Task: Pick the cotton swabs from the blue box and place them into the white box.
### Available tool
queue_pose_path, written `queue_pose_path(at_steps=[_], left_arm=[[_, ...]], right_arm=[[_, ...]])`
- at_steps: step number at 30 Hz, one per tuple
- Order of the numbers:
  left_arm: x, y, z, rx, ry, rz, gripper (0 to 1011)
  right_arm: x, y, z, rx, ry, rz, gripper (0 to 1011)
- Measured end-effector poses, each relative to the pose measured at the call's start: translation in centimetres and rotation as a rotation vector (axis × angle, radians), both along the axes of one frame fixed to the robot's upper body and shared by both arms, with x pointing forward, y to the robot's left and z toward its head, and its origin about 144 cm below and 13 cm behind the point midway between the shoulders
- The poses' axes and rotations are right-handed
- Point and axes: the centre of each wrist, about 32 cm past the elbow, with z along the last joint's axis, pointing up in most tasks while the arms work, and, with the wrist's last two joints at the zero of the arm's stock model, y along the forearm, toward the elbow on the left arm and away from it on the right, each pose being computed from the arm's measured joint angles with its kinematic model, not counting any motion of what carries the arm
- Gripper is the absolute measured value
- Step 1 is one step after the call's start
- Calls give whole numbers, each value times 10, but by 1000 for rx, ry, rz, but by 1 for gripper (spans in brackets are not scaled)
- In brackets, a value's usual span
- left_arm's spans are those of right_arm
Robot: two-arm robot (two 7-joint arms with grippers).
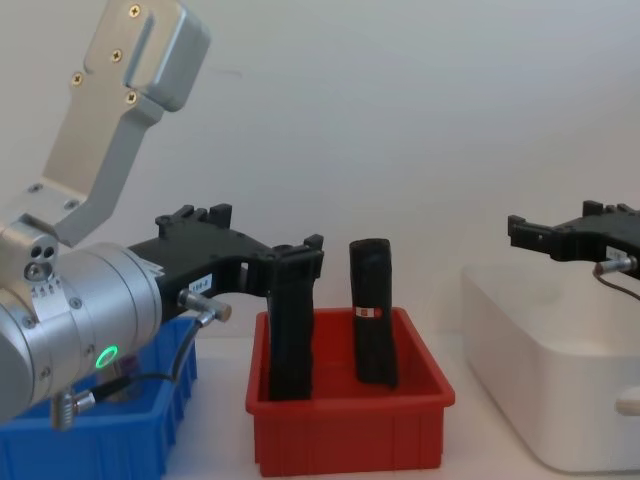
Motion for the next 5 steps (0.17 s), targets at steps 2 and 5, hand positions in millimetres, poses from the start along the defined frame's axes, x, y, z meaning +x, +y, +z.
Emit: queue_pose_path(at_steps=[2,5], left_arm=[[0,0,0,0,0,0,1004],[0,0,0,0,0,0,1004]], right_arm=[[0,0,0,0,0,0,1002],[0,0,0,0,0,0,1001]])
